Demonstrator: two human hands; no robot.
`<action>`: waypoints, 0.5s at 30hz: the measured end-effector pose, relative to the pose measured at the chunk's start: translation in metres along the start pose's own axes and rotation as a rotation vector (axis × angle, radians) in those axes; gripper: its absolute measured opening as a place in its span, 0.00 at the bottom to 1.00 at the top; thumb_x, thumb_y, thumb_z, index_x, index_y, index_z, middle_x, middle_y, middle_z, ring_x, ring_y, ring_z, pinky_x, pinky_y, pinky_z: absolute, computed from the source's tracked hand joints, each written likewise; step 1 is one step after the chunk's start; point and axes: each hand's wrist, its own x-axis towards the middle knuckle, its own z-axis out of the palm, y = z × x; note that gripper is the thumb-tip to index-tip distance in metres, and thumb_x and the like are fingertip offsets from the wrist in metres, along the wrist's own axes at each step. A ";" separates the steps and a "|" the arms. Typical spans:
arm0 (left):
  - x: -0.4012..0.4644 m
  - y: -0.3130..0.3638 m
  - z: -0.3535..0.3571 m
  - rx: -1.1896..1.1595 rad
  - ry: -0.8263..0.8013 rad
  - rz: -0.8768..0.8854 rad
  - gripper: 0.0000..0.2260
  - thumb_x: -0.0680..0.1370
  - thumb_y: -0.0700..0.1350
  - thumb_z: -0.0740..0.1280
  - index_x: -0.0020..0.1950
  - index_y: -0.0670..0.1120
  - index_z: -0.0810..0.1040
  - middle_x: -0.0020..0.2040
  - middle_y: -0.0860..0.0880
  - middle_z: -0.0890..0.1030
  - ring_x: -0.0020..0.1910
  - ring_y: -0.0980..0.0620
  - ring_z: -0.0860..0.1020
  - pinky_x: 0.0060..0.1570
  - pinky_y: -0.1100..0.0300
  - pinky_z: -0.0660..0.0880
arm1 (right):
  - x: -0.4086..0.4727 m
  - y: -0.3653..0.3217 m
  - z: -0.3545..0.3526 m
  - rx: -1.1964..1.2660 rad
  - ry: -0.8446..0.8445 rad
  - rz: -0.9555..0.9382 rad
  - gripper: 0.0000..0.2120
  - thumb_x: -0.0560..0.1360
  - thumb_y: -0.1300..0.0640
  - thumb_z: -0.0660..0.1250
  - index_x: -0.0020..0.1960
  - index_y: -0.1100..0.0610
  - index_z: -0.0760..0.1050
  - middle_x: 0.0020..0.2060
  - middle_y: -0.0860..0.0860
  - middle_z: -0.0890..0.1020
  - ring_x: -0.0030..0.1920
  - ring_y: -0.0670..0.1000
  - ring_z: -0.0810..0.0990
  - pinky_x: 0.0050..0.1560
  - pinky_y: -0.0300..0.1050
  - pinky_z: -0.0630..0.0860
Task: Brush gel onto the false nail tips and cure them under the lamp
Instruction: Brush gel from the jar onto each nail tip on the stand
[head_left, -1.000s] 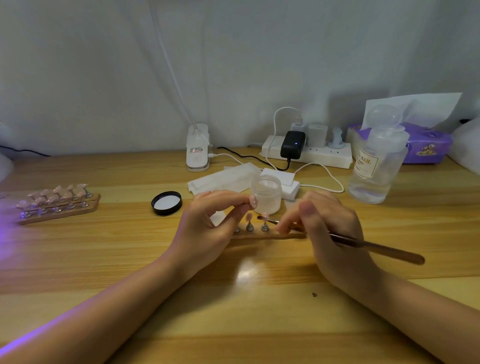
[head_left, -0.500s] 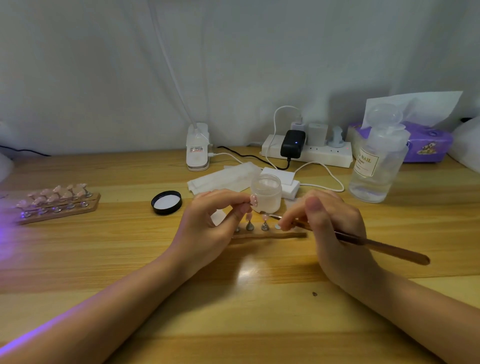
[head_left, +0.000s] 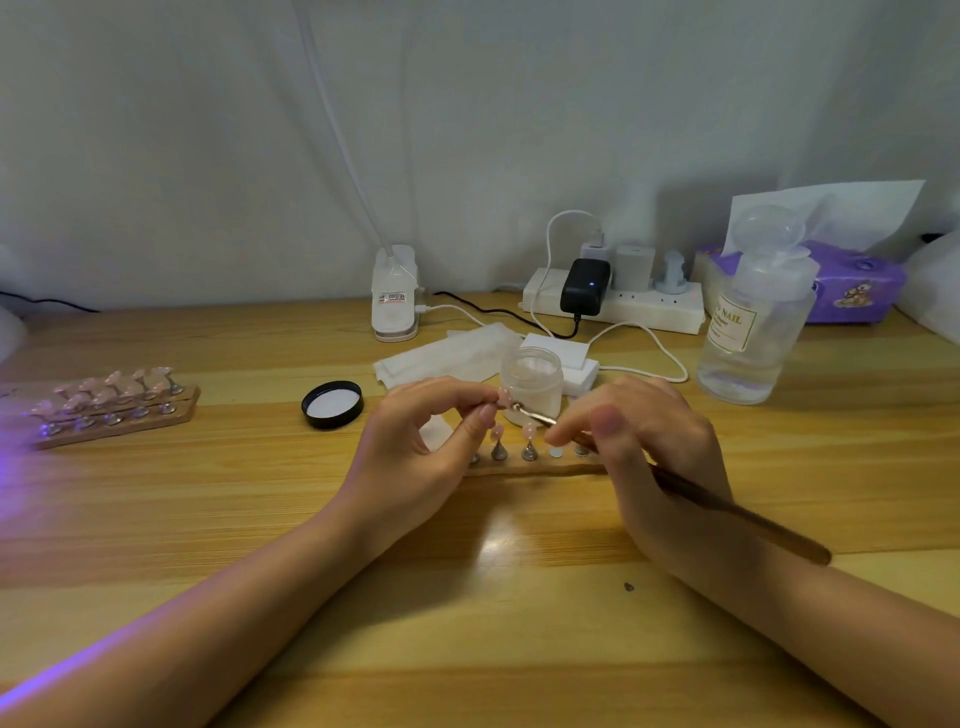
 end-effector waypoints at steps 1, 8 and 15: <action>0.000 0.000 0.000 -0.001 -0.003 0.004 0.11 0.72 0.40 0.66 0.47 0.57 0.76 0.41 0.57 0.81 0.43 0.61 0.79 0.47 0.66 0.74 | 0.001 0.000 0.001 -0.026 -0.010 -0.009 0.26 0.80 0.48 0.49 0.39 0.58 0.80 0.34 0.47 0.81 0.38 0.47 0.78 0.45 0.52 0.71; 0.000 0.002 0.000 0.006 -0.007 -0.011 0.10 0.72 0.41 0.66 0.47 0.57 0.77 0.43 0.56 0.82 0.44 0.59 0.80 0.50 0.54 0.76 | 0.001 0.001 0.002 -0.016 -0.023 0.009 0.26 0.80 0.46 0.49 0.37 0.56 0.80 0.34 0.41 0.78 0.38 0.38 0.76 0.46 0.48 0.70; -0.001 0.002 0.000 -0.007 0.004 0.004 0.06 0.72 0.48 0.66 0.47 0.58 0.77 0.42 0.56 0.82 0.43 0.57 0.80 0.48 0.47 0.76 | 0.001 -0.001 0.002 -0.040 -0.050 -0.025 0.23 0.80 0.48 0.50 0.41 0.57 0.80 0.35 0.48 0.82 0.39 0.48 0.79 0.44 0.53 0.71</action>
